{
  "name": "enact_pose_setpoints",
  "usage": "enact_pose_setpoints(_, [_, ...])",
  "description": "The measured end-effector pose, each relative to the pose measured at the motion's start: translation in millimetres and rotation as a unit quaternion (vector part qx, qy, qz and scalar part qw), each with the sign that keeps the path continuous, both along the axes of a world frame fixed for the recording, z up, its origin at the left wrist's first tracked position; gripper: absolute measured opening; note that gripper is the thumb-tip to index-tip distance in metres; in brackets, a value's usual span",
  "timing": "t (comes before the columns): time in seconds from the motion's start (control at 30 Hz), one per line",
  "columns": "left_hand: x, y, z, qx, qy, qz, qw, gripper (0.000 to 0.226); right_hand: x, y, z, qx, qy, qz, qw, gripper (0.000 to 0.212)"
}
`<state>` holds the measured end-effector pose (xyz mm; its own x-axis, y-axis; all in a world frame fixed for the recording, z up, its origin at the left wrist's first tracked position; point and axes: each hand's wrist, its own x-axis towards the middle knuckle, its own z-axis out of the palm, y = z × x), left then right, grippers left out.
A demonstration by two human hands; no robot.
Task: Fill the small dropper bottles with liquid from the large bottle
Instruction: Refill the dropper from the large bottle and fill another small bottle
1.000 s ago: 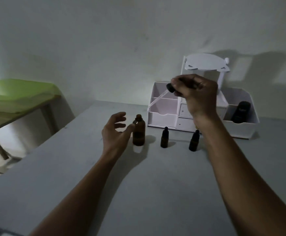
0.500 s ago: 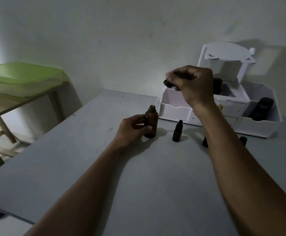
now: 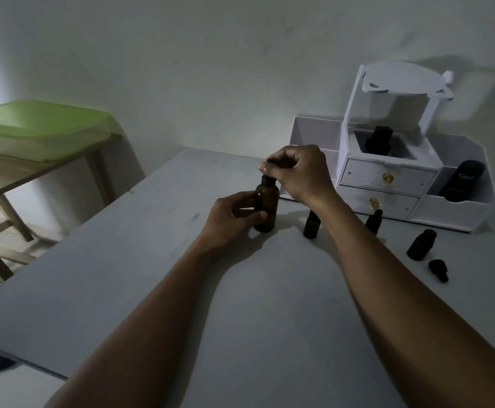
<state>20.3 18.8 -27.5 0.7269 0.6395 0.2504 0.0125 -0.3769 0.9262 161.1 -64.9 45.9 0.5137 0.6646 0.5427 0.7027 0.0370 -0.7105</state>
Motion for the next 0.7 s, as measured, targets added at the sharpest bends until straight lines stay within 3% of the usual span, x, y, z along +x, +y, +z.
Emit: enact_pose_setpoints(0.7, [-2.8,-4.5,1.6,-0.008,0.009,0.000,1.000,0.051,-5.7,-0.3,7.3,0.021,-0.012,-0.017,1.000,0.010])
